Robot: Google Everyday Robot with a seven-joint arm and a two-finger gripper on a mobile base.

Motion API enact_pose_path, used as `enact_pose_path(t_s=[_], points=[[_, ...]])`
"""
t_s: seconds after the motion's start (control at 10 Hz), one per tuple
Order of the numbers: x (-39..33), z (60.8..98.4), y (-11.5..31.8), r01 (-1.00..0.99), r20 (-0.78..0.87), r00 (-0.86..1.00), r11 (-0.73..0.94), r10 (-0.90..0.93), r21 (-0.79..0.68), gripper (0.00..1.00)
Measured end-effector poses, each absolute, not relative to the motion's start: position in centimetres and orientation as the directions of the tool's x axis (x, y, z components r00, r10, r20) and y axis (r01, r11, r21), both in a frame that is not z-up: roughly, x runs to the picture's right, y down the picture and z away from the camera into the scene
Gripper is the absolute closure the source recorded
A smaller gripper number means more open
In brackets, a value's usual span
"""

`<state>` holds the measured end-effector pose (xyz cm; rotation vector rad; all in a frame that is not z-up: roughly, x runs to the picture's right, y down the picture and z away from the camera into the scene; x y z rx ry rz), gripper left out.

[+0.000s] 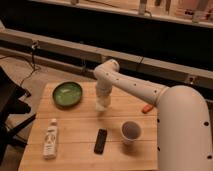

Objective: Place the white sponge in the ceramic bowl

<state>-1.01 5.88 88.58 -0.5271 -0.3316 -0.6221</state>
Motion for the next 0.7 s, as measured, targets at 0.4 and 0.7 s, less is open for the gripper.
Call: enact_pose_path(t_s=[0.4,0.7], points=[[-2.3,88.2,5.6,0.647,0.455,0.748,0.682,-0.483,-0.340,0.97],[-3.5,87.9,5.1,0.663,0.463,0.733,0.677,-0.499,-0.319,0.97]])
